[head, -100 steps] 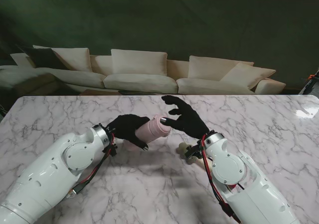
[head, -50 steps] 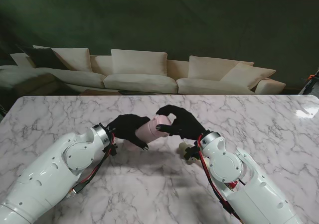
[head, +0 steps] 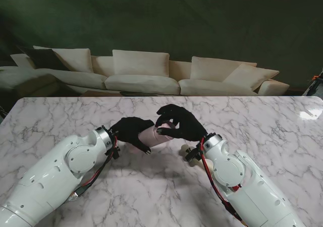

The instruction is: Clean the thermos with cup brush

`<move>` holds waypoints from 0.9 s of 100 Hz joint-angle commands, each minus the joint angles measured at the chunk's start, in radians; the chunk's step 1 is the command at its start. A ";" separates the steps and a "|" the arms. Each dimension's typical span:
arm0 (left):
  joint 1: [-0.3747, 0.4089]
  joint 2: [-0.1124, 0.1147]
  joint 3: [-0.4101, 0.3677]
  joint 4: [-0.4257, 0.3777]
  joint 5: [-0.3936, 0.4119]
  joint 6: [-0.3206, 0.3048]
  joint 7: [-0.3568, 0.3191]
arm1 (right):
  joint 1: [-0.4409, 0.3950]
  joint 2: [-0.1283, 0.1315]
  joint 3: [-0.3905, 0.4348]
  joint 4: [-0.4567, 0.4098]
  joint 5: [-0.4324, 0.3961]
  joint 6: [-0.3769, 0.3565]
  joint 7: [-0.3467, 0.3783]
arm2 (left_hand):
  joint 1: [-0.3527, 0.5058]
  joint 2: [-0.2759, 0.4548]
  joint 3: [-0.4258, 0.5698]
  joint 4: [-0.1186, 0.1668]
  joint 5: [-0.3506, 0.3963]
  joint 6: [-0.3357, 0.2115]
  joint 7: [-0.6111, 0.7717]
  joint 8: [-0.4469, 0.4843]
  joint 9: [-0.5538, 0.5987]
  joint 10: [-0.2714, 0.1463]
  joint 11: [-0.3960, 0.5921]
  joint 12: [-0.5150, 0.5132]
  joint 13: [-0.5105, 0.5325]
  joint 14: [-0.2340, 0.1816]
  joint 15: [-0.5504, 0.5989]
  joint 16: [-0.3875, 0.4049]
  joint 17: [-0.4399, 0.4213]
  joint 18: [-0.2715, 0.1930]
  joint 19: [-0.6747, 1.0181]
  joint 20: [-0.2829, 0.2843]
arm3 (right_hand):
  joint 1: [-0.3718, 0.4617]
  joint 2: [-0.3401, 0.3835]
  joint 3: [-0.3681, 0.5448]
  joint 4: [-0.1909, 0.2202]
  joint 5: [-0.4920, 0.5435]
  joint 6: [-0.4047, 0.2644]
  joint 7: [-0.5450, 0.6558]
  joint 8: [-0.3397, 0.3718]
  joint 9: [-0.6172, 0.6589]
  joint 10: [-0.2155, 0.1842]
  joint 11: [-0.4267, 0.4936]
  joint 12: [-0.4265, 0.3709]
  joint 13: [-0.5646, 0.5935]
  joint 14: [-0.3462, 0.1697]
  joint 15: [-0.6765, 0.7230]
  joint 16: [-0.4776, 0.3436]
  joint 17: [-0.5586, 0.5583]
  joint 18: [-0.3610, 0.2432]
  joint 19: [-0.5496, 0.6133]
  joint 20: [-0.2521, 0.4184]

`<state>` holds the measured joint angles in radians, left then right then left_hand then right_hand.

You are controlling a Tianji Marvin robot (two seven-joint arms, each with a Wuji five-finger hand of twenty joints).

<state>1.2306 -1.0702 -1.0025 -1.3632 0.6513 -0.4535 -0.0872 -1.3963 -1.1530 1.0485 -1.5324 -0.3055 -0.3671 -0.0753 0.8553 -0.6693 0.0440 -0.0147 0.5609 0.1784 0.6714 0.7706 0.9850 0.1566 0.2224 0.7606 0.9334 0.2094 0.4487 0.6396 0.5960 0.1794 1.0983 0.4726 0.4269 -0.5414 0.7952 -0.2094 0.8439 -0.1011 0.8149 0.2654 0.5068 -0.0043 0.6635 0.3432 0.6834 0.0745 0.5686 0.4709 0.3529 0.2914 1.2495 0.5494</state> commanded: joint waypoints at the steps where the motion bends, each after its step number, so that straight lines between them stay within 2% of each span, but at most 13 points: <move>1: -0.016 -0.005 -0.001 0.005 -0.010 0.010 -0.012 | -0.002 -0.001 -0.011 0.002 0.014 -0.014 0.025 | 0.376 0.334 0.326 0.061 0.092 -0.203 0.150 0.052 0.022 -0.061 0.061 0.033 0.090 -0.115 0.178 0.049 0.031 -0.139 0.064 0.020 | -0.052 0.007 -0.032 0.000 0.141 -0.112 0.112 0.038 0.044 -0.060 -0.035 -0.009 -0.058 -0.042 -0.096 -0.058 -0.087 0.019 -0.085 0.016; 12: -0.019 -0.005 0.004 0.009 -0.014 0.013 -0.015 | 0.003 -0.001 -0.016 0.011 0.044 -0.046 0.038 | 0.376 0.334 0.325 0.059 0.092 -0.203 0.150 0.052 0.021 -0.062 0.062 0.034 0.089 -0.116 0.179 0.050 0.031 -0.140 0.065 0.020 | -0.096 0.024 -0.048 0.055 0.238 -0.123 0.084 0.074 0.124 -0.125 -0.063 -0.016 -0.100 -0.060 -0.231 -0.147 -0.186 0.041 -0.230 -0.028; 20: -0.019 -0.005 0.005 0.008 -0.015 0.015 -0.018 | 0.001 -0.004 -0.016 0.014 0.083 -0.063 0.041 | 0.376 0.337 0.325 0.059 0.091 -0.203 0.149 0.052 0.020 -0.062 0.063 0.034 0.089 -0.115 0.179 0.050 0.030 -0.139 0.065 0.021 | -0.100 0.031 -0.070 0.043 0.225 -0.170 0.066 0.074 0.133 -0.152 -0.086 -0.023 -0.113 -0.064 -0.266 -0.169 -0.218 0.040 -0.279 -0.054; 30: -0.018 -0.005 0.003 0.007 -0.015 0.015 -0.018 | -0.005 -0.013 -0.014 0.014 0.128 -0.083 0.028 | 0.375 0.338 0.325 0.058 0.093 -0.202 0.149 0.052 0.019 -0.061 0.063 0.034 0.090 -0.113 0.180 0.051 0.031 -0.139 0.065 0.021 | -0.087 0.034 -0.116 0.017 0.083 -0.254 0.041 0.032 0.086 -0.160 -0.128 -0.038 -0.144 -0.064 -0.297 -0.183 -0.240 0.032 -0.305 -0.069; 37: -0.017 -0.005 0.001 0.006 -0.013 0.014 -0.017 | -0.015 -0.021 -0.007 0.008 0.129 -0.082 -0.005 | 0.377 0.338 0.326 0.058 0.093 -0.202 0.150 0.052 0.020 -0.061 0.064 0.035 0.089 -0.114 0.181 0.051 0.030 -0.139 0.066 0.021 | -0.103 0.052 -0.108 0.036 -0.069 -0.276 -0.034 -0.005 0.014 -0.138 -0.152 -0.046 -0.178 -0.056 -0.314 -0.189 -0.249 0.022 -0.312 -0.069; 39: -0.016 -0.004 0.000 0.005 -0.012 0.013 -0.016 | -0.018 -0.023 -0.004 0.006 0.126 -0.080 -0.015 | 0.377 0.338 0.326 0.058 0.093 -0.202 0.150 0.052 0.020 -0.061 0.065 0.035 0.089 -0.115 0.180 0.051 0.030 -0.139 0.066 0.021 | -0.139 0.065 -0.074 0.078 -0.122 -0.270 -0.094 0.052 -0.012 -0.121 -0.153 -0.049 -0.187 -0.054 -0.315 -0.190 -0.249 0.022 -0.314 -0.063; 41: -0.015 -0.004 -0.002 0.004 -0.012 0.012 -0.016 | -0.021 -0.024 0.000 0.002 0.122 -0.074 -0.022 | 0.376 0.338 0.326 0.058 0.092 -0.203 0.149 0.052 0.019 -0.062 0.064 0.034 0.089 -0.115 0.180 0.051 0.030 -0.139 0.066 0.021 | -0.160 0.078 -0.063 0.090 -0.168 -0.263 -0.134 0.087 -0.033 -0.103 -0.156 -0.052 -0.193 -0.051 -0.316 -0.191 -0.247 0.021 -0.314 -0.059; 49: -0.009 -0.004 -0.009 -0.002 -0.007 0.008 -0.014 | -0.043 -0.027 0.018 -0.033 0.102 0.005 -0.043 | 0.376 0.339 0.325 0.058 0.091 -0.203 0.149 0.052 0.019 -0.061 0.065 0.034 0.088 -0.115 0.180 0.051 0.030 -0.140 0.066 0.021 | -0.200 0.138 -0.097 0.100 -0.389 -0.218 -0.205 0.081 -0.137 -0.013 -0.140 -0.046 -0.207 -0.021 -0.303 -0.183 -0.222 0.014 -0.289 -0.045; 52: -0.007 -0.004 -0.012 -0.005 -0.006 0.006 -0.013 | -0.048 -0.026 0.025 -0.044 0.095 0.035 -0.041 | 0.377 0.339 0.326 0.058 0.092 -0.202 0.149 0.052 0.019 -0.061 0.066 0.034 0.088 -0.114 0.180 0.051 0.030 -0.139 0.066 0.021 | -0.207 0.147 -0.116 0.102 -0.452 -0.162 -0.222 0.071 -0.165 0.001 -0.131 -0.044 -0.200 -0.013 -0.288 -0.176 -0.203 0.006 -0.269 -0.035; 56: -0.003 -0.003 -0.017 -0.009 -0.006 0.004 -0.013 | -0.061 -0.021 0.038 -0.076 0.075 0.117 -0.032 | 0.376 0.339 0.325 0.058 0.093 -0.202 0.150 0.052 0.019 -0.061 0.065 0.034 0.088 -0.114 0.180 0.051 0.030 -0.139 0.066 0.021 | -0.238 0.173 -0.152 0.104 -0.517 -0.021 -0.229 0.056 -0.198 0.038 -0.107 -0.039 -0.154 0.013 -0.229 -0.145 -0.143 -0.002 -0.199 -0.003; 59: 0.000 -0.003 -0.020 -0.013 -0.006 0.002 -0.013 | -0.070 -0.016 0.047 -0.097 0.060 0.168 -0.018 | 0.376 0.340 0.325 0.058 0.093 -0.203 0.149 0.052 0.018 -0.061 0.066 0.034 0.088 -0.115 0.180 0.051 0.029 -0.139 0.066 0.021 | -0.251 0.198 -0.182 0.107 -0.530 -0.003 -0.222 0.051 -0.219 0.059 -0.089 -0.036 -0.132 0.027 -0.172 -0.113 -0.106 -0.016 -0.141 0.021; 70: 0.007 -0.002 -0.028 -0.022 -0.004 -0.003 -0.014 | -0.079 -0.004 0.062 -0.128 0.034 0.270 0.030 | 0.377 0.341 0.325 0.058 0.093 -0.203 0.149 0.052 0.018 -0.063 0.066 0.033 0.088 -0.114 0.181 0.052 0.029 -0.139 0.065 0.021 | -0.305 0.205 -0.228 0.108 -0.594 0.085 -0.245 0.023 -0.239 0.077 -0.049 -0.029 -0.036 0.057 0.025 -0.009 0.033 -0.038 0.056 0.101; 90: 0.006 -0.001 -0.029 -0.024 0.000 -0.001 -0.016 | -0.066 0.016 0.056 -0.127 -0.028 0.332 0.097 | 0.376 0.342 0.326 0.058 0.094 -0.203 0.149 0.052 0.018 -0.063 0.068 0.032 0.086 -0.114 0.181 0.052 0.028 -0.137 0.065 0.021 | -0.392 0.166 -0.183 0.103 -0.654 0.085 -0.250 0.014 -0.191 0.077 0.026 0.000 0.224 0.078 0.198 0.069 0.307 -0.042 0.301 0.114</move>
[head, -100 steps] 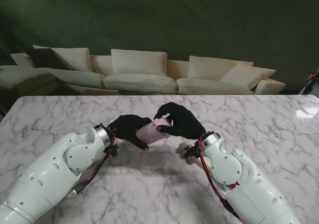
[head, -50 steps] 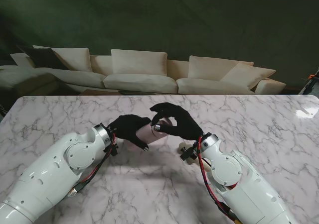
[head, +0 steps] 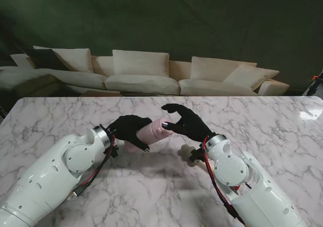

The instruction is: Clean the thermos with cup brush

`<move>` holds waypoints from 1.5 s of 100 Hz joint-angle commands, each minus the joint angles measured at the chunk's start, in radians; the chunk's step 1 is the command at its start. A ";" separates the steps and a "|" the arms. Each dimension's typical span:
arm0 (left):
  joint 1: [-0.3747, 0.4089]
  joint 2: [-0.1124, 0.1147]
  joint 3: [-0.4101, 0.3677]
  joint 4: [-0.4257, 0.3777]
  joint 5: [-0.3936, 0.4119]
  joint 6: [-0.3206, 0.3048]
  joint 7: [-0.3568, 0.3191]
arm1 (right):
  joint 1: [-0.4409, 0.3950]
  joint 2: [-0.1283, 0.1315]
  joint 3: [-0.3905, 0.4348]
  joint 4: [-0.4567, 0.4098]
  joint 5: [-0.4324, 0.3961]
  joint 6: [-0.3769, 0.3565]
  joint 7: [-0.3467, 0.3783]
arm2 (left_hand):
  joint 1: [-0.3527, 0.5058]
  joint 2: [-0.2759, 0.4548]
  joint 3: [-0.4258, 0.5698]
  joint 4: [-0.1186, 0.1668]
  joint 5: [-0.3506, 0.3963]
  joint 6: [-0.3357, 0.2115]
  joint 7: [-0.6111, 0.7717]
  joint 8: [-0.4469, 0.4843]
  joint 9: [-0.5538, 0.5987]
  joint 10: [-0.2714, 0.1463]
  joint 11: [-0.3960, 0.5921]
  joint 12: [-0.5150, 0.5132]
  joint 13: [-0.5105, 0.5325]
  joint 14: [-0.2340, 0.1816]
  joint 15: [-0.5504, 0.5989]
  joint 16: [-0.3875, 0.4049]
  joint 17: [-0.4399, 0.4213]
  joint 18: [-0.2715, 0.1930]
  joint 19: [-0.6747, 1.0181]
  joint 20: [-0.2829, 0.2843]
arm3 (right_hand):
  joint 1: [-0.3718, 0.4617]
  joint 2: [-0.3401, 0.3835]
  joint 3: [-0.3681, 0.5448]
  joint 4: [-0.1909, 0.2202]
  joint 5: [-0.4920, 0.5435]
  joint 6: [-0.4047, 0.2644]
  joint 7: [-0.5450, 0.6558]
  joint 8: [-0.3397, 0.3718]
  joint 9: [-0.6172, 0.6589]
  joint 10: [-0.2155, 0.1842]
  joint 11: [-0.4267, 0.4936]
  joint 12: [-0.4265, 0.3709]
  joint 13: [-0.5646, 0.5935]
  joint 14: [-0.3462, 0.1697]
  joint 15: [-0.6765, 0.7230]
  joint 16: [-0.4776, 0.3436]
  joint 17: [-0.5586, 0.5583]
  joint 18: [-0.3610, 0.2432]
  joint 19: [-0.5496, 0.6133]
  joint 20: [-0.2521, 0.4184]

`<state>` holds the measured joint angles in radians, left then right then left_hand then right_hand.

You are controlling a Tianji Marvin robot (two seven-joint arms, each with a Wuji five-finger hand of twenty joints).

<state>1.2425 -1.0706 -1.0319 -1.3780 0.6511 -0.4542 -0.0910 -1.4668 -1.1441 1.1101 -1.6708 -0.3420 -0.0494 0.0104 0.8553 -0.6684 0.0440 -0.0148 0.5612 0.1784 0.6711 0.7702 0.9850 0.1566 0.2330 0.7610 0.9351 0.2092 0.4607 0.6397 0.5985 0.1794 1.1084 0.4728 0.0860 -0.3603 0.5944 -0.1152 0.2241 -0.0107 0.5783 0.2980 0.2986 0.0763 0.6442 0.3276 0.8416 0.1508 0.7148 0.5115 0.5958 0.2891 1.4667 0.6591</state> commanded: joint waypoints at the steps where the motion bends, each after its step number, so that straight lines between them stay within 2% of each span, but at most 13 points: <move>1: -0.006 -0.001 0.000 -0.009 0.000 0.000 -0.012 | 0.006 0.008 -0.006 0.012 0.006 0.015 0.013 | 0.377 0.341 0.326 0.058 0.094 -0.203 0.149 0.052 0.018 -0.062 0.057 0.032 0.085 -0.114 0.169 0.052 0.025 -0.137 0.054 0.021 | -0.052 -0.018 0.020 0.008 -0.035 -0.006 -0.013 -0.017 0.023 -0.004 0.051 0.018 0.078 0.001 0.062 0.032 0.078 -0.043 0.097 0.001; 23: -0.002 0.001 -0.002 -0.017 0.001 0.009 -0.020 | 0.025 0.010 -0.031 0.029 -0.011 -0.009 0.020 | 0.377 0.344 0.326 0.057 0.093 -0.202 0.148 0.053 0.016 -0.061 0.059 0.031 0.084 -0.114 0.169 0.052 0.024 -0.137 0.054 0.022 | 0.047 -0.063 0.010 0.014 0.080 -0.084 0.083 0.060 0.123 -0.002 0.244 0.179 0.172 -0.071 0.452 0.183 0.273 -0.248 0.414 -0.019; 42: 0.001 0.002 -0.003 -0.022 -0.001 0.019 -0.027 | 0.029 0.006 -0.042 0.041 0.018 -0.068 0.007 | 0.377 0.344 0.325 0.057 0.094 -0.202 0.148 0.053 0.015 -0.061 0.060 0.030 0.084 -0.112 0.169 0.052 0.023 -0.135 0.055 0.022 | 0.233 -0.054 -0.081 0.030 0.251 -0.227 0.175 0.176 0.108 -0.002 0.240 0.202 0.118 -0.109 0.467 0.178 0.238 -0.248 0.402 -0.042; 53: 0.000 0.002 -0.001 -0.023 -0.002 0.024 -0.032 | 0.032 0.004 -0.048 0.054 0.025 -0.120 -0.002 | 0.375 0.345 0.325 0.056 0.093 -0.201 0.147 0.054 0.015 -0.061 0.061 0.030 0.084 -0.113 0.170 0.053 0.023 -0.137 0.055 0.022 | 0.356 -0.059 -0.077 0.043 0.326 -0.289 0.189 0.207 0.097 -0.007 0.187 0.169 0.023 -0.124 0.389 0.172 0.060 -0.185 0.280 0.023; 64: 0.000 0.002 0.001 -0.025 -0.005 0.030 -0.036 | 0.042 0.007 -0.056 0.073 0.000 -0.176 -0.010 | 0.377 0.344 0.326 0.056 0.093 -0.200 0.147 0.054 0.015 -0.060 0.062 0.029 0.084 -0.112 0.170 0.053 0.022 -0.135 0.055 0.022 | 0.342 -0.152 0.173 -0.094 0.374 -0.351 0.308 0.075 0.085 -0.010 0.124 0.114 -0.088 -0.134 0.276 0.157 -0.098 -0.131 0.139 0.099; 72: 0.000 0.002 0.001 -0.026 -0.006 0.032 -0.039 | 0.047 0.008 -0.061 0.084 0.000 -0.213 -0.008 | 0.377 0.344 0.326 0.056 0.094 -0.201 0.147 0.054 0.015 -0.060 0.062 0.030 0.084 -0.113 0.170 0.053 0.022 -0.134 0.056 0.023 | 0.343 -0.188 0.214 -0.120 0.448 -0.347 0.372 0.034 0.089 -0.022 0.067 0.065 -0.152 -0.127 0.170 0.121 -0.198 -0.081 0.039 0.117; 82: 0.000 0.003 0.000 -0.027 -0.006 0.035 -0.040 | 0.053 0.008 -0.067 0.101 0.011 -0.262 -0.007 | 0.379 0.344 0.326 0.056 0.093 -0.200 0.146 0.054 0.014 -0.060 0.063 0.030 0.084 -0.112 0.171 0.053 0.023 -0.135 0.057 0.023 | 0.309 -0.203 0.198 -0.125 0.610 -0.321 0.410 0.000 0.177 -0.098 0.002 0.011 -0.205 -0.110 -0.026 0.030 -0.316 -0.006 -0.128 0.107; 90: -0.001 0.003 0.000 -0.027 -0.007 0.036 -0.041 | 0.057 0.007 -0.073 0.113 0.051 -0.294 0.001 | 0.377 0.347 0.326 0.056 0.093 -0.201 0.146 0.054 0.014 -0.060 0.063 0.030 0.083 -0.112 0.171 0.053 0.023 -0.134 0.057 0.023 | 0.284 -0.187 0.169 -0.109 0.755 -0.316 0.395 -0.034 0.341 -0.225 -0.040 -0.002 -0.233 -0.117 -0.248 -0.092 -0.442 0.057 -0.363 0.011; 98: -0.001 0.003 0.000 -0.028 -0.008 0.039 -0.044 | 0.061 0.001 -0.078 0.126 0.114 -0.323 0.005 | 0.379 0.345 0.327 0.056 0.093 -0.200 0.146 0.054 0.013 -0.060 0.063 0.030 0.083 -0.112 0.171 0.053 0.023 -0.134 0.057 0.023 | 0.256 -0.169 0.148 -0.084 0.841 -0.311 0.368 -0.045 0.491 -0.279 -0.053 0.008 -0.215 -0.142 -0.371 -0.163 -0.536 0.091 -0.568 -0.145; 114: 0.002 0.004 -0.002 -0.032 -0.008 0.043 -0.048 | 0.065 -0.015 -0.086 0.151 0.177 -0.384 -0.024 | 0.379 0.345 0.325 0.054 0.094 -0.200 0.146 0.054 0.013 -0.060 0.064 0.030 0.082 -0.111 0.171 0.053 0.021 -0.134 0.056 0.023 | 0.246 -0.153 0.069 -0.071 0.733 -0.363 0.282 -0.071 0.447 -0.303 -0.130 -0.010 -0.250 -0.156 -0.452 -0.196 -0.573 0.082 -0.669 -0.245; 125: 0.002 0.004 -0.002 -0.032 -0.008 0.042 -0.050 | 0.059 -0.025 -0.082 0.151 0.194 -0.398 -0.054 | 0.379 0.345 0.325 0.055 0.095 -0.200 0.146 0.055 0.014 -0.059 0.064 0.030 0.082 -0.112 0.171 0.053 0.021 -0.134 0.057 0.023 | 0.239 -0.142 0.067 -0.060 0.575 -0.398 0.230 -0.053 0.211 -0.260 -0.171 -0.035 -0.352 -0.139 -0.487 -0.209 -0.558 0.045 -0.644 -0.231; 146: 0.001 0.005 -0.001 -0.030 -0.007 0.042 -0.051 | 0.042 -0.037 -0.065 0.142 0.194 -0.400 -0.107 | 0.377 0.347 0.324 0.056 0.093 -0.199 0.144 0.054 0.014 -0.057 0.065 0.030 0.082 -0.112 0.172 0.053 0.021 -0.134 0.058 0.024 | 0.242 -0.145 0.046 -0.057 0.551 -0.420 0.248 -0.073 0.070 -0.227 -0.191 -0.053 -0.465 -0.145 -0.528 -0.250 -0.569 0.000 -0.629 -0.210; 150: 0.001 0.004 0.000 -0.030 -0.006 0.042 -0.050 | 0.038 -0.038 -0.061 0.138 0.190 -0.393 -0.112 | 0.377 0.347 0.324 0.056 0.093 -0.200 0.144 0.054 0.014 -0.059 0.065 0.030 0.082 -0.111 0.172 0.053 0.021 -0.135 0.059 0.024 | 0.213 -0.135 0.073 -0.005 0.490 -0.405 0.189 -0.060 0.042 -0.207 -0.191 -0.058 -0.470 -0.135 -0.525 -0.259 -0.568 0.003 -0.627 -0.206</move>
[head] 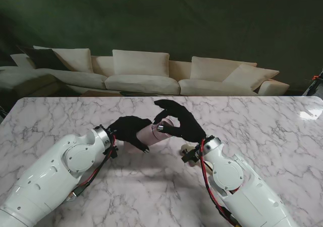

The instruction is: Clean the thermos with cup brush

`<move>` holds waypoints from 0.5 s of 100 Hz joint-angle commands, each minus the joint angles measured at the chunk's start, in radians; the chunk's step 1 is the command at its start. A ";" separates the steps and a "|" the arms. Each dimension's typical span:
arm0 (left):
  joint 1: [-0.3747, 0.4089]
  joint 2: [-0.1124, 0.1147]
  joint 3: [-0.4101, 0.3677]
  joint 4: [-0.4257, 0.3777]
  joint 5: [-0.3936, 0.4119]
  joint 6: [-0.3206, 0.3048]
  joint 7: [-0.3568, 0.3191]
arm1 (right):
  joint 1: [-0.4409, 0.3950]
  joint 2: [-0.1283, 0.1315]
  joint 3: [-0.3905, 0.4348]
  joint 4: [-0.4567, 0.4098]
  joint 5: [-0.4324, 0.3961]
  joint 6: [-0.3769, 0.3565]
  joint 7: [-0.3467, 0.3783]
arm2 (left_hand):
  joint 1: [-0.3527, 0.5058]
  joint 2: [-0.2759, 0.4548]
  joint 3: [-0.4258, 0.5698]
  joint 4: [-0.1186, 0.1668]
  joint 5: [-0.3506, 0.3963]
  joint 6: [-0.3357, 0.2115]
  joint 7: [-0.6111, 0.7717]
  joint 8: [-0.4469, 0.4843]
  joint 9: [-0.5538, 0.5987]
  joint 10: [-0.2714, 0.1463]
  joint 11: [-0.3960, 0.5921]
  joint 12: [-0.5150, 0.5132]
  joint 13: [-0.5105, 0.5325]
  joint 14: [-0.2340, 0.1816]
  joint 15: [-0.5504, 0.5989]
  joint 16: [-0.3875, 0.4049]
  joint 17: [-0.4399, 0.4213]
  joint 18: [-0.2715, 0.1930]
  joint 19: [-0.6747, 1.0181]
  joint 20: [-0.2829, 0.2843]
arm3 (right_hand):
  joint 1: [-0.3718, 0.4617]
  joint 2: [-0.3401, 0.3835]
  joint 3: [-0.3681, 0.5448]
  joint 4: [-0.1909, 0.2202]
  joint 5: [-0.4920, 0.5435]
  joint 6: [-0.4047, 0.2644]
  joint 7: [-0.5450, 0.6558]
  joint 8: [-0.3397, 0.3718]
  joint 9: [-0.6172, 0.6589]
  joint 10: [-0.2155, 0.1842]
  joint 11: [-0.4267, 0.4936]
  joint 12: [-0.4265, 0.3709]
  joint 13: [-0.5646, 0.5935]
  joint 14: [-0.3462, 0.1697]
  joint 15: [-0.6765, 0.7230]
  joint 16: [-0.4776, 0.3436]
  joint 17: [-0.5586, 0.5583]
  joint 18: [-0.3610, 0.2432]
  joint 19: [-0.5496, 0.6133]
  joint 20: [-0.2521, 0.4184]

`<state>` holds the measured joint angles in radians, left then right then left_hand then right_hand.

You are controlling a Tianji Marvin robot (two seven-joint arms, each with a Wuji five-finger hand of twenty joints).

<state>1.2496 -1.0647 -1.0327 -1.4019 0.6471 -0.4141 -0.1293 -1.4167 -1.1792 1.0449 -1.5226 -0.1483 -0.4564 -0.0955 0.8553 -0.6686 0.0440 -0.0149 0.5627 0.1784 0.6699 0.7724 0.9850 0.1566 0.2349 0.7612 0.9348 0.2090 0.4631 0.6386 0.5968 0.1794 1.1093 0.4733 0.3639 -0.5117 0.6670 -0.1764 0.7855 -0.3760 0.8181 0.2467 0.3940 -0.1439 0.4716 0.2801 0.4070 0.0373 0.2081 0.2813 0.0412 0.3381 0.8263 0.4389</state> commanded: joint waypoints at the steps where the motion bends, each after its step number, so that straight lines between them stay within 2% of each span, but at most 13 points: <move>1: -0.006 -0.001 0.001 -0.006 -0.002 0.002 -0.011 | -0.014 -0.003 0.005 -0.012 -0.005 0.018 -0.009 | 0.377 0.347 0.324 0.056 0.092 -0.199 0.146 0.052 0.014 -0.059 0.064 0.030 0.083 -0.111 0.170 0.054 0.023 -0.135 0.058 0.023 | -0.072 0.018 0.007 0.067 -0.093 -0.036 -0.067 -0.003 -0.060 0.021 -0.018 -0.011 -0.035 -0.019 -0.018 -0.031 -0.012 -0.044 0.014 0.015; 2: -0.006 -0.001 0.001 -0.006 -0.002 0.002 -0.011 | -0.015 -0.004 0.007 -0.013 -0.007 0.022 -0.011 | 0.378 0.347 0.325 0.057 0.092 -0.199 0.145 0.052 0.014 -0.059 0.064 0.030 0.083 -0.111 0.170 0.054 0.023 -0.135 0.058 0.023 | -0.077 0.019 0.009 0.072 -0.116 -0.034 -0.080 0.000 -0.065 0.028 -0.019 -0.012 -0.035 -0.017 -0.017 -0.032 -0.009 -0.041 0.016 0.016; 4: -0.007 -0.001 0.001 -0.005 -0.001 0.001 -0.010 | -0.018 -0.004 0.009 -0.018 -0.013 0.034 -0.017 | 0.377 0.346 0.325 0.057 0.092 -0.199 0.145 0.052 0.013 -0.059 0.063 0.030 0.083 -0.111 0.170 0.054 0.023 -0.135 0.058 0.023 | -0.080 0.022 0.004 0.072 -0.172 -0.031 -0.133 0.056 -0.077 0.044 -0.012 -0.017 -0.027 -0.007 -0.010 -0.034 0.007 -0.027 0.025 0.025; 6: -0.007 -0.002 0.001 -0.005 -0.001 0.001 -0.010 | -0.022 -0.004 0.012 -0.023 -0.020 0.049 -0.020 | 0.377 0.347 0.324 0.057 0.092 -0.199 0.145 0.052 0.014 -0.059 0.063 0.030 0.083 -0.112 0.170 0.054 0.023 -0.135 0.058 0.023 | -0.081 0.022 0.002 0.072 -0.208 -0.027 -0.154 0.069 -0.083 0.055 -0.010 -0.018 -0.018 0.000 -0.005 -0.033 0.024 -0.010 0.035 0.030; 11: -0.008 -0.002 0.002 -0.003 0.001 -0.002 -0.008 | -0.032 -0.003 0.022 -0.042 -0.045 0.097 -0.025 | 0.377 0.346 0.324 0.057 0.092 -0.199 0.146 0.053 0.014 -0.059 0.064 0.030 0.083 -0.111 0.170 0.054 0.023 -0.135 0.058 0.023 | -0.082 0.025 -0.002 0.069 -0.335 -0.028 -0.209 0.056 -0.114 0.096 -0.008 -0.017 -0.003 0.020 0.006 -0.027 0.058 0.026 0.060 0.039; 17: -0.008 -0.002 0.001 -0.003 0.002 -0.006 -0.007 | -0.040 0.003 0.035 -0.058 -0.080 0.135 -0.021 | 0.376 0.346 0.324 0.057 0.092 -0.200 0.145 0.052 0.013 -0.060 0.063 0.030 0.083 -0.113 0.170 0.054 0.023 -0.135 0.058 0.023 | -0.093 0.028 -0.026 0.061 -0.439 -0.024 -0.239 0.036 -0.144 0.121 -0.002 -0.015 0.007 0.034 0.018 -0.018 0.082 0.061 0.081 0.042; 21: -0.007 -0.001 0.000 -0.003 0.003 -0.009 -0.006 | -0.047 0.009 0.043 -0.071 -0.091 0.159 -0.008 | 0.376 0.346 0.324 0.057 0.092 -0.200 0.145 0.052 0.013 -0.060 0.063 0.030 0.083 -0.112 0.171 0.054 0.023 -0.136 0.058 0.023 | -0.103 0.033 -0.066 0.059 -0.528 0.024 -0.261 0.007 -0.177 0.145 0.002 -0.017 0.016 0.048 0.028 -0.010 0.105 0.081 0.102 0.041; 24: -0.007 -0.001 -0.001 -0.004 0.004 -0.011 -0.006 | -0.050 0.013 0.048 -0.079 -0.095 0.174 0.005 | 0.377 0.345 0.325 0.057 0.093 -0.200 0.145 0.052 0.014 -0.060 0.064 0.030 0.083 -0.113 0.171 0.054 0.024 -0.134 0.058 0.023 | -0.113 0.028 -0.084 0.062 -0.571 0.089 -0.266 -0.011 -0.197 0.162 0.019 -0.012 0.030 0.056 0.048 0.003 0.129 0.088 0.128 0.045; 31: -0.006 -0.001 -0.003 -0.004 0.006 -0.015 -0.005 | -0.056 0.022 0.057 -0.098 -0.116 0.214 0.036 | 0.376 0.345 0.324 0.057 0.093 -0.199 0.145 0.052 0.014 -0.060 0.063 0.030 0.083 -0.112 0.171 0.054 0.024 -0.135 0.058 0.023 | -0.142 0.015 -0.094 0.065 -0.633 0.251 -0.272 -0.028 -0.212 0.190 0.032 -0.011 0.052 0.067 0.082 0.023 0.180 0.082 0.173 0.054; 33: -0.006 -0.001 -0.004 -0.004 0.006 -0.016 -0.004 | -0.056 0.025 0.058 -0.100 -0.127 0.221 0.042 | 0.376 0.346 0.325 0.058 0.092 -0.199 0.145 0.052 0.014 -0.059 0.063 0.030 0.083 -0.112 0.171 0.054 0.024 -0.134 0.058 0.023 | -0.153 0.012 -0.090 0.066 -0.636 0.275 -0.267 -0.030 -0.213 0.192 0.000 -0.029 0.060 0.071 0.096 0.031 0.197 0.080 0.188 0.056; 41: -0.007 -0.002 -0.003 0.000 0.008 -0.020 0.002 | -0.055 0.039 0.064 -0.112 -0.149 0.257 0.092 | 0.376 0.345 0.325 0.059 0.093 -0.199 0.146 0.052 0.015 -0.059 0.064 0.030 0.084 -0.113 0.171 0.054 0.025 -0.134 0.059 0.023 | -0.197 0.005 -0.062 0.063 -0.652 0.314 -0.273 -0.045 -0.216 0.201 -0.056 -0.055 0.059 0.072 0.110 0.032 0.233 0.075 0.207 0.036; 50: -0.009 -0.003 -0.001 0.004 0.009 -0.023 0.006 | -0.048 0.048 0.062 -0.119 -0.142 0.293 0.141 | 0.375 0.345 0.326 0.059 0.093 -0.199 0.146 0.052 0.016 -0.059 0.065 0.030 0.084 -0.112 0.172 0.055 0.025 -0.135 0.060 0.023 | -0.223 -0.012 -0.030 0.057 -0.671 0.356 -0.276 -0.057 -0.214 0.209 -0.061 -0.054 0.106 0.069 0.167 0.056 0.315 0.072 0.264 0.027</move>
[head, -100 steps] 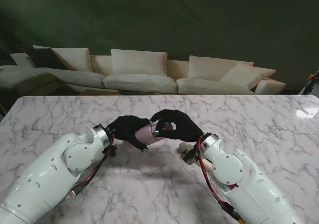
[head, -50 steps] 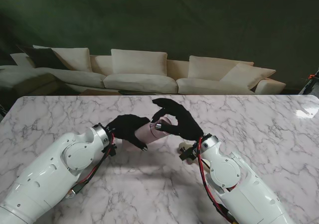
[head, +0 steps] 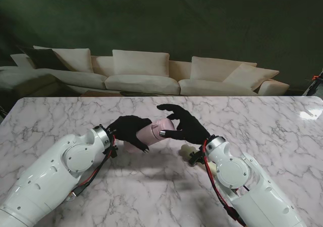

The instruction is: Clean the thermos with cup brush

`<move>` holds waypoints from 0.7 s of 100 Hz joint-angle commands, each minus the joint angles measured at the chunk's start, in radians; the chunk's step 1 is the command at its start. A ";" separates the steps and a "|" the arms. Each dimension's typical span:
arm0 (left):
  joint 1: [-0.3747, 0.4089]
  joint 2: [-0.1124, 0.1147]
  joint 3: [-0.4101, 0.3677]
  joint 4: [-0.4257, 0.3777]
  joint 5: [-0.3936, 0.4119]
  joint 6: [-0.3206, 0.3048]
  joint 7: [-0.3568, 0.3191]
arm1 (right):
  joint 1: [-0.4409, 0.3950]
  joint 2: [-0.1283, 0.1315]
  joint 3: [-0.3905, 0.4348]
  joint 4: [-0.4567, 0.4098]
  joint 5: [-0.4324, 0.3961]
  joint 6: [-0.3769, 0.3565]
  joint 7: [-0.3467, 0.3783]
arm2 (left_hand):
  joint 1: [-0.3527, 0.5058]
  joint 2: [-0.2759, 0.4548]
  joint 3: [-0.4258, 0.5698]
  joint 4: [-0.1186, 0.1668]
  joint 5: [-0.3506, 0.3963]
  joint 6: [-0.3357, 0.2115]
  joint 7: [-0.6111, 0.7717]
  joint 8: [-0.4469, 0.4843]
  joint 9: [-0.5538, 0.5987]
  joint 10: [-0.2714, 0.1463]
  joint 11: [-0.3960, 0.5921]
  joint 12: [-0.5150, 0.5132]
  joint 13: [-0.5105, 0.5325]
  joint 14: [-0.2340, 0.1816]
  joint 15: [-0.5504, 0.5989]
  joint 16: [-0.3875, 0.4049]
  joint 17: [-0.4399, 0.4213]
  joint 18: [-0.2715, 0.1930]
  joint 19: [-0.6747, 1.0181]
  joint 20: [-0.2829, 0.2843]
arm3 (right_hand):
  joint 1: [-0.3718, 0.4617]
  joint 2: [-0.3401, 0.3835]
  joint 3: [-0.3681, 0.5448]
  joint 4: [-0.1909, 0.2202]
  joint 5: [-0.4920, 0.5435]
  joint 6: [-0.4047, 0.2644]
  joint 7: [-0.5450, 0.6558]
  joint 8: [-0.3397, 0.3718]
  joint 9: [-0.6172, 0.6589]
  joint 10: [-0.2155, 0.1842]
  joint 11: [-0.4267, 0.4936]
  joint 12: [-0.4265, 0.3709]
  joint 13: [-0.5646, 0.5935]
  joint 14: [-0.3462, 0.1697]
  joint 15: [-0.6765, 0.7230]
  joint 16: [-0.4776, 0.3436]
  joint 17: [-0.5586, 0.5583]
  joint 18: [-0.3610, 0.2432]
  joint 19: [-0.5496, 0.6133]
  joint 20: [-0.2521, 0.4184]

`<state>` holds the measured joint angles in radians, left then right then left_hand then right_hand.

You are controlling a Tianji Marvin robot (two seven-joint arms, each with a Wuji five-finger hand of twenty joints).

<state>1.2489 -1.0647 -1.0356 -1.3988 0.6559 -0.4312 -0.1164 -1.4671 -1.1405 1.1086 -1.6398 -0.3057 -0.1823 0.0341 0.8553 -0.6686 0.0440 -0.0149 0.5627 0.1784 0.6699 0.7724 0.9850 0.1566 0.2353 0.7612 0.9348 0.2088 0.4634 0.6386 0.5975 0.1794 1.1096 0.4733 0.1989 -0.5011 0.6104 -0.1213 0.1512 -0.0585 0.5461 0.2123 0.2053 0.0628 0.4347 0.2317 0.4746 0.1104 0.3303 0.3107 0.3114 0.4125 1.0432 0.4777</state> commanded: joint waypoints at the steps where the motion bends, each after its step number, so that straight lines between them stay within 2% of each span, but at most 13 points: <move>1: -0.009 -0.003 0.002 0.001 0.000 -0.006 -0.006 | 0.003 0.011 -0.002 -0.003 0.014 0.023 0.016 | 0.375 0.344 0.326 0.060 0.093 -0.199 0.146 0.052 0.015 -0.059 0.064 0.030 0.084 -0.112 0.172 0.055 0.024 -0.135 0.059 0.023 | -0.060 -0.024 0.029 0.001 -0.038 0.043 -0.003 -0.024 -0.026 0.004 -0.022 -0.004 0.046 -0.004 0.053 0.031 0.056 -0.004 0.055 -0.012; 13: -0.011 -0.003 0.005 0.004 -0.001 -0.007 -0.006 | 0.016 0.019 -0.013 -0.004 -0.015 0.056 0.045 | 0.375 0.344 0.327 0.061 0.094 -0.200 0.146 0.052 0.015 -0.058 0.064 0.030 0.084 -0.112 0.173 0.055 0.025 -0.135 0.060 0.023 | -0.042 -0.048 0.047 -0.001 -0.022 0.052 0.034 -0.020 -0.027 0.020 0.063 0.032 0.144 -0.011 0.184 0.100 0.204 -0.041 0.166 -0.008; 17: -0.011 -0.003 0.006 0.004 -0.002 -0.007 -0.006 | 0.019 0.021 -0.018 -0.006 -0.020 0.071 0.057 | 0.374 0.344 0.327 0.060 0.093 -0.200 0.146 0.052 0.015 -0.060 0.064 0.031 0.084 -0.112 0.172 0.055 0.025 -0.134 0.061 0.023 | -0.007 -0.051 0.038 0.001 -0.006 0.045 0.052 -0.006 -0.030 0.032 0.152 0.069 0.163 -0.016 0.229 0.123 0.234 -0.067 0.188 -0.012; 26: -0.012 -0.003 0.008 0.005 -0.001 -0.007 -0.004 | 0.033 0.018 -0.036 0.007 -0.031 0.072 0.042 | 0.374 0.344 0.327 0.060 0.093 -0.200 0.146 0.052 0.015 -0.060 0.064 0.031 0.083 -0.112 0.172 0.054 0.024 -0.135 0.060 0.023 | 0.206 -0.029 -0.098 0.029 0.094 0.002 0.114 0.072 -0.013 0.046 0.246 0.094 0.200 -0.038 0.326 0.160 0.304 -0.154 0.245 -0.008; 33: -0.013 -0.004 0.009 0.007 -0.001 -0.006 -0.003 | 0.043 0.013 -0.049 0.023 -0.035 0.060 0.021 | 0.374 0.344 0.327 0.059 0.093 -0.201 0.146 0.052 0.015 -0.059 0.064 0.031 0.084 -0.113 0.172 0.054 0.024 -0.135 0.060 0.022 | 0.307 -0.019 -0.132 0.038 0.202 -0.059 0.166 0.110 0.018 0.058 0.279 0.107 0.218 -0.045 0.357 0.172 0.340 -0.211 0.258 -0.004; 36: -0.013 -0.004 0.010 0.008 -0.002 -0.005 -0.003 | 0.047 0.011 -0.054 0.028 -0.034 0.055 0.016 | 0.373 0.344 0.327 0.059 0.094 -0.201 0.147 0.052 0.015 -0.060 0.064 0.031 0.084 -0.113 0.172 0.054 0.024 -0.135 0.060 0.022 | 0.318 -0.030 -0.075 0.038 0.244 -0.084 0.181 0.133 0.021 0.061 0.285 0.110 0.219 -0.047 0.362 0.172 0.345 -0.230 0.255 -0.001; 39: -0.013 -0.004 0.010 0.008 -0.002 -0.004 -0.003 | 0.050 0.011 -0.057 0.033 -0.035 0.044 0.015 | 0.373 0.345 0.327 0.059 0.093 -0.201 0.147 0.052 0.015 -0.060 0.064 0.031 0.084 -0.112 0.172 0.054 0.024 -0.135 0.060 0.022 | 0.275 -0.059 0.100 0.020 0.283 -0.119 0.193 0.159 0.018 0.057 0.282 0.108 0.213 -0.048 0.360 0.170 0.345 -0.242 0.251 0.003; 43: -0.013 -0.004 0.010 0.007 -0.002 -0.002 -0.004 | 0.054 0.012 -0.061 0.041 -0.044 0.026 0.012 | 0.374 0.345 0.327 0.059 0.093 -0.200 0.146 0.052 0.015 -0.059 0.064 0.031 0.084 -0.112 0.172 0.054 0.024 -0.135 0.060 0.022 | 0.230 -0.080 0.256 -0.006 0.329 -0.160 0.211 0.184 0.013 0.045 0.267 0.102 0.199 -0.050 0.351 0.167 0.327 -0.248 0.239 0.008; 49: -0.012 -0.004 0.009 0.006 -0.002 0.001 -0.004 | 0.060 0.014 -0.065 0.055 -0.055 -0.010 0.012 | 0.374 0.345 0.327 0.059 0.093 -0.200 0.147 0.052 0.015 -0.060 0.064 0.031 0.084 -0.112 0.172 0.054 0.023 -0.135 0.060 0.022 | 0.220 -0.080 0.317 -0.020 0.392 -0.215 0.239 0.214 -0.002 0.024 0.237 0.090 0.151 -0.051 0.322 0.157 0.263 -0.233 0.214 0.018; 53: -0.012 -0.004 0.009 0.006 -0.001 0.003 -0.004 | 0.064 0.014 -0.068 0.066 -0.062 -0.038 0.008 | 0.374 0.345 0.327 0.059 0.092 -0.200 0.146 0.052 0.014 -0.060 0.064 0.031 0.084 -0.113 0.172 0.054 0.023 -0.135 0.060 0.022 | 0.233 -0.080 0.311 -0.082 0.409 -0.254 0.256 0.197 -0.009 0.010 0.210 0.079 0.118 -0.053 0.296 0.148 0.206 -0.225 0.197 0.042; 56: -0.012 -0.004 0.009 0.006 -0.001 0.005 -0.005 | 0.068 0.014 -0.070 0.074 -0.069 -0.058 0.001 | 0.374 0.345 0.327 0.059 0.092 -0.200 0.146 0.052 0.014 -0.059 0.064 0.031 0.084 -0.112 0.173 0.055 0.022 -0.135 0.060 0.022 | 0.239 -0.082 0.302 -0.110 0.416 -0.283 0.278 0.171 -0.013 -0.005 0.191 0.072 0.091 -0.053 0.274 0.141 0.154 -0.205 0.179 0.060; 64: -0.014 -0.004 0.011 0.007 -0.002 0.011 -0.007 | 0.072 0.018 -0.073 0.084 -0.069 -0.098 0.009 | 0.373 0.345 0.327 0.059 0.092 -0.200 0.146 0.052 0.014 -0.059 0.065 0.031 0.083 -0.112 0.173 0.055 0.022 -0.135 0.060 0.022 | 0.232 -0.078 0.242 -0.135 0.452 -0.346 0.313 0.132 -0.016 -0.060 0.128 0.049 0.011 -0.046 0.150 0.086 -0.014 -0.126 0.095 0.080; 70: -0.016 -0.004 0.013 0.010 -0.004 0.013 -0.008 | 0.078 0.018 -0.077 0.093 -0.064 -0.126 0.009 | 0.373 0.345 0.327 0.059 0.091 -0.199 0.146 0.052 0.013 -0.060 0.064 0.032 0.083 -0.112 0.173 0.055 0.023 -0.135 0.061 0.022 | 0.225 -0.072 0.205 -0.135 0.475 -0.376 0.321 0.113 -0.002 -0.103 0.102 0.040 -0.018 -0.051 0.077 0.049 -0.088 -0.109 0.040 0.074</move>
<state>1.2437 -1.0652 -1.0231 -1.3882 0.6561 -0.4242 -0.1131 -1.3910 -1.1245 1.0398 -1.5579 -0.3789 -0.3013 0.0353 0.8553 -0.6684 0.0440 -0.0150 0.5627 0.1790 0.6699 0.7708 0.9850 0.1566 0.2413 0.7613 0.9348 0.2088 0.4687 0.6395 0.5978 0.1794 1.1121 0.4736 0.4502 -0.5716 0.8451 -0.2299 0.5803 -0.3525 0.8239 0.3501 0.2187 0.0145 0.5791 0.2878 0.4918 0.0833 0.4687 0.3977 0.2835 0.2858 1.1300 0.5354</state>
